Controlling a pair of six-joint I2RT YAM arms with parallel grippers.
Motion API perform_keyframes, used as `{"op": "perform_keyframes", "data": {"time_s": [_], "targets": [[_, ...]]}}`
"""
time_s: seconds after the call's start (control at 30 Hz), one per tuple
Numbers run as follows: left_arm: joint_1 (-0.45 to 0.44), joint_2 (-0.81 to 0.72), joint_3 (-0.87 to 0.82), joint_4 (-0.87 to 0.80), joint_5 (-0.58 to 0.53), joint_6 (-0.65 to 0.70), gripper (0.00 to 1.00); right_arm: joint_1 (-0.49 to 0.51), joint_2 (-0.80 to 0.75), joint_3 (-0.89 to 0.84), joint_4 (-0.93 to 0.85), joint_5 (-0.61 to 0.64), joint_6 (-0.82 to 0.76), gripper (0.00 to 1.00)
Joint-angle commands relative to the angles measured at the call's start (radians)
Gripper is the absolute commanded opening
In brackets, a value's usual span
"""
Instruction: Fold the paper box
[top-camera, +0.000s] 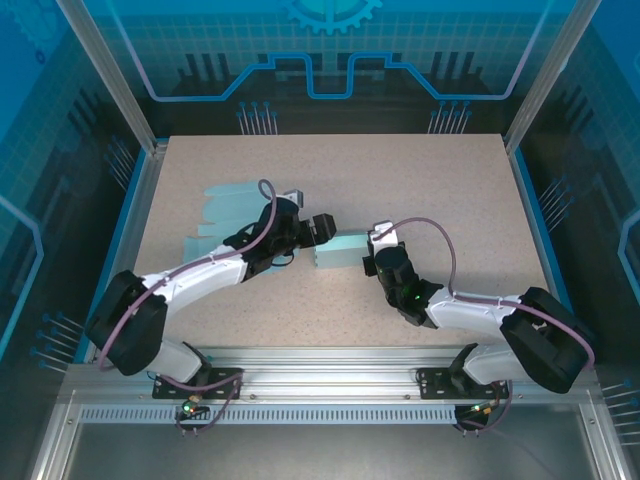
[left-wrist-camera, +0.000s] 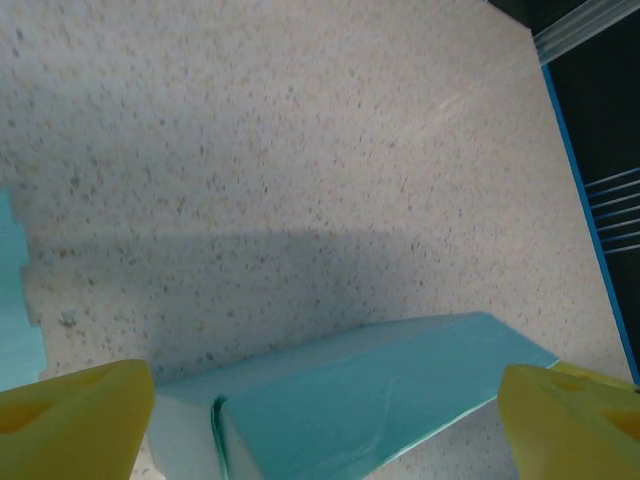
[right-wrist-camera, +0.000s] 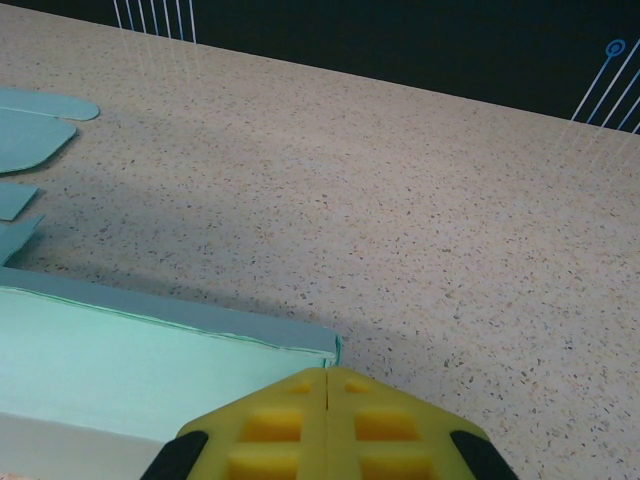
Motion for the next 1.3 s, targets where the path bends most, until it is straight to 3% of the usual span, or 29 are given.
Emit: {"op": "perform_keyframes", "data": {"time_s": [0.0, 0.3, 0.53, 0.87, 1.27], "targets": [[0.000, 0.024, -0.035, 0.018, 0.070, -0.044, 0.89, 0.017, 0.023, 0.014, -0.074, -0.009, 0.012, 0.00], [-0.002, 0.078, -0.091, 0.050, 0.089, -0.061, 0.85, 0.016, 0.034, 0.027, -0.090, -0.012, 0.013, 0.00], [-0.006, 0.110, -0.175, 0.127, 0.088, -0.098, 0.73, 0.018, 0.023, 0.044, -0.125, -0.028, 0.021, 0.00], [-0.055, 0.182, -0.286, 0.284, -0.009, -0.100, 0.67, 0.018, -0.004, 0.056, -0.179, -0.039, 0.043, 0.01], [-0.074, 0.282, -0.331, 0.430, -0.072, -0.135, 0.64, 0.027, -0.135, 0.101, -0.354, -0.103, 0.063, 0.33]]}}
